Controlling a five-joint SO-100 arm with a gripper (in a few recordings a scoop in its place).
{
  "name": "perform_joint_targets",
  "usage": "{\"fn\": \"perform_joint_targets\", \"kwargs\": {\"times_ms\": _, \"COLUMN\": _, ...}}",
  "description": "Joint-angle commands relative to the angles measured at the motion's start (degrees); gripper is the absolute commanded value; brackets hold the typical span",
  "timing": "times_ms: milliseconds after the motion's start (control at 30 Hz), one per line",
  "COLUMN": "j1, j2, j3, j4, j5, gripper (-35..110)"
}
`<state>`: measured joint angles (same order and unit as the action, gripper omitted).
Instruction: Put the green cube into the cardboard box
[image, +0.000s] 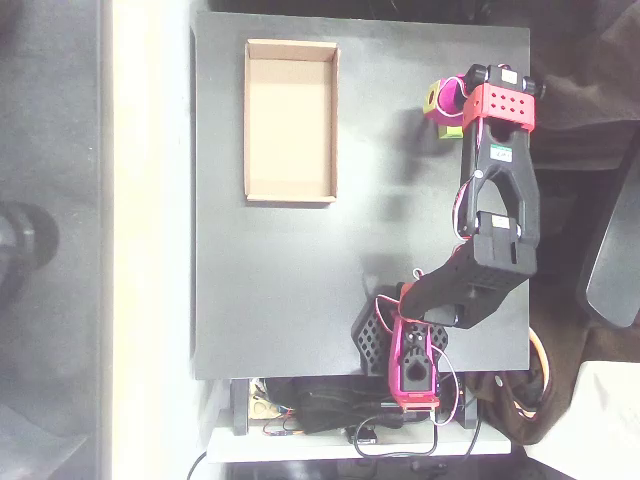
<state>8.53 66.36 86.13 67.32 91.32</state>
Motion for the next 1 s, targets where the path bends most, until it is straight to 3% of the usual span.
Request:
{"fn": "perform_joint_targets", "kwargs": {"times_ms": 0, "j1": 0.62, "j2": 0.88, "j3": 1.41, "j4": 1.23, "j5": 0.18, "gripper": 34}}
{"fn": "perform_joint_targets", "kwargs": {"times_ms": 167, "j1": 0.53, "j2": 0.88, "j3": 1.41, "j4": 1.23, "j5": 0.18, "gripper": 32}}
{"fn": "perform_joint_targets", "kwargs": {"times_ms": 500, "j1": 1.85, "j2": 1.41, "j3": 1.32, "j4": 1.32, "j5": 0.26, "gripper": 8}}
{"fn": "perform_joint_targets", "kwargs": {"times_ms": 700, "j1": 2.46, "j2": 2.37, "j3": 0.26, "j4": 1.32, "j5": 0.26, "gripper": 7}}
{"fn": "perform_joint_targets", "kwargs": {"times_ms": 967, "j1": 2.2, "j2": 17.31, "j3": 0.26, "j4": 1.23, "j5": 0.26, "gripper": 7}}
